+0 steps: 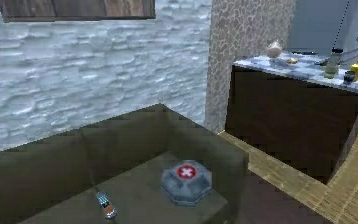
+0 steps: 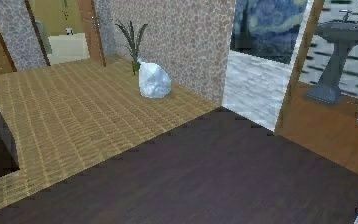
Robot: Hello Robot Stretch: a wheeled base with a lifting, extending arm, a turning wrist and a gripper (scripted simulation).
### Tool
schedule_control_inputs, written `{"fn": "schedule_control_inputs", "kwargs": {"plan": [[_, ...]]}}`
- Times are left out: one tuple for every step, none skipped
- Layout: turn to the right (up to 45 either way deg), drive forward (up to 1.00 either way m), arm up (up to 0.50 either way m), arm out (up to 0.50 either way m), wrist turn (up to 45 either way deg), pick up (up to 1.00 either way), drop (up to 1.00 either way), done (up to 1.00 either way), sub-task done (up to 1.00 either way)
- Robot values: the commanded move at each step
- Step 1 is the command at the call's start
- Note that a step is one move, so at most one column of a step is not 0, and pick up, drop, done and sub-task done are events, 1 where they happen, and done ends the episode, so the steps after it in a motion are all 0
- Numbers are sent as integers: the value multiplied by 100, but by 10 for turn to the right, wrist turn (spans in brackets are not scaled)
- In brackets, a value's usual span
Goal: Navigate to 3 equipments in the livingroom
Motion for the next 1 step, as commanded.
{"fn": "schedule_control_inputs", "kwargs": {"plan": [[0,0,0,0,0,0,0,0,100]]}}
